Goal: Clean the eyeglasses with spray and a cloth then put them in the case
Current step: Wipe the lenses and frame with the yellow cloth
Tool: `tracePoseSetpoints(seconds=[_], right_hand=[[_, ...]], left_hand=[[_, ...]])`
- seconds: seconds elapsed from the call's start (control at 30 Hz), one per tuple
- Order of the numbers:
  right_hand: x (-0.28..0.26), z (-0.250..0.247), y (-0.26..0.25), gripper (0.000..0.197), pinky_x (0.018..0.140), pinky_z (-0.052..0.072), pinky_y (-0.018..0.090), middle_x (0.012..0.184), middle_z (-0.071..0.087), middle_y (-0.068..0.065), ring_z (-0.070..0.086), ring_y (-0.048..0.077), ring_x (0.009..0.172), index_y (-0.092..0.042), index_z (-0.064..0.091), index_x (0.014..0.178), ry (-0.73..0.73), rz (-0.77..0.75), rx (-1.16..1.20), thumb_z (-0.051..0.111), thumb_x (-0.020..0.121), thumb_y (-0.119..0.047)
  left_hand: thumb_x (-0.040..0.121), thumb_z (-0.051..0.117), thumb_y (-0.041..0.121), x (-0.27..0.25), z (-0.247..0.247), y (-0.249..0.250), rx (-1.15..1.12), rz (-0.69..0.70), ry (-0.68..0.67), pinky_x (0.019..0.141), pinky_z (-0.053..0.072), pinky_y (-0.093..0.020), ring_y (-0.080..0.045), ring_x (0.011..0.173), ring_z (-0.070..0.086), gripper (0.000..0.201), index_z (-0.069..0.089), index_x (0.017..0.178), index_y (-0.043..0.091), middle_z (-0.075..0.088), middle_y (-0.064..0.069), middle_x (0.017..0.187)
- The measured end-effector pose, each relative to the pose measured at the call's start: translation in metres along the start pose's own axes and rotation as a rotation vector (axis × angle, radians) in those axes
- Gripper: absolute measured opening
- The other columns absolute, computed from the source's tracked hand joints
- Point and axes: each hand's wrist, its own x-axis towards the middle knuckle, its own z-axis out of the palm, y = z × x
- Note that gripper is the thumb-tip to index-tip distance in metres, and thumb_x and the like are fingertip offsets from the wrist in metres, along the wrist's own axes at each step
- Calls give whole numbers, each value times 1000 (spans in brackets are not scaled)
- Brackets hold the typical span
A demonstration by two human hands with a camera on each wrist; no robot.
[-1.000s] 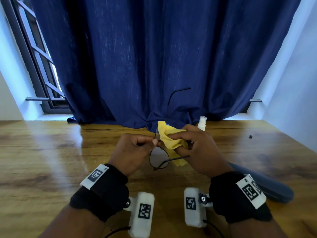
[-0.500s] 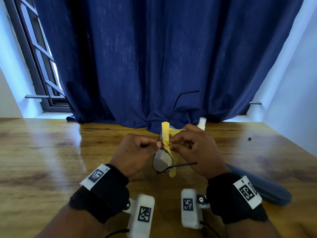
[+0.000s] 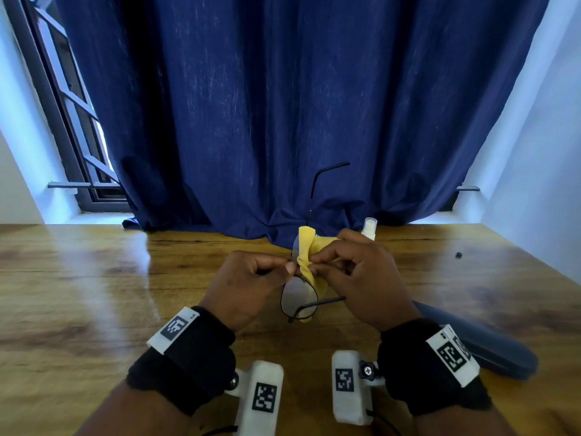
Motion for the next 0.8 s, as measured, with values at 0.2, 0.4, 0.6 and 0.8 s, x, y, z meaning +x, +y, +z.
tracePoseSetpoints(seconds=[0.2, 0.4, 0.6, 0.8], right_hand=[[0, 1, 2, 4, 65, 43, 6, 87, 63, -8, 59, 1, 77, -24, 74, 89, 89, 75, 40, 77, 88, -21], [-1, 11, -2, 7, 65, 45, 9, 83, 60, -12, 60, 8, 77, -31, 77, 90, 129, 68, -48, 80, 84, -34], [0, 3, 6, 12, 63, 45, 15, 81, 60, -12, 59, 5, 73, -32, 78, 87, 48, 118, -91, 81, 80, -42], [0, 5, 2, 11, 68, 46, 9, 91, 69, -14, 63, 0, 82, -32, 73, 81, 150, 191, -90, 79, 83, -41]], left_hand=[[95, 69, 19, 0, -2, -2, 39, 13, 23, 73, 50, -3, 10, 88, 72, 14, 82, 96, 23, 80, 18, 91], [96, 68, 22, -4, 10, -2, 120, 41, -38, 64, 52, -23, -7, 66, 68, 19, 83, 84, 20, 79, 3, 74], [96, 69, 21, -3, 9, -6, 135, 30, -14, 75, 60, -22, -4, 79, 74, 16, 84, 91, 20, 82, 9, 84], [96, 68, 23, -3, 14, -7, 171, 48, -27, 78, 62, -39, -11, 80, 75, 16, 84, 93, 24, 81, 12, 85]])
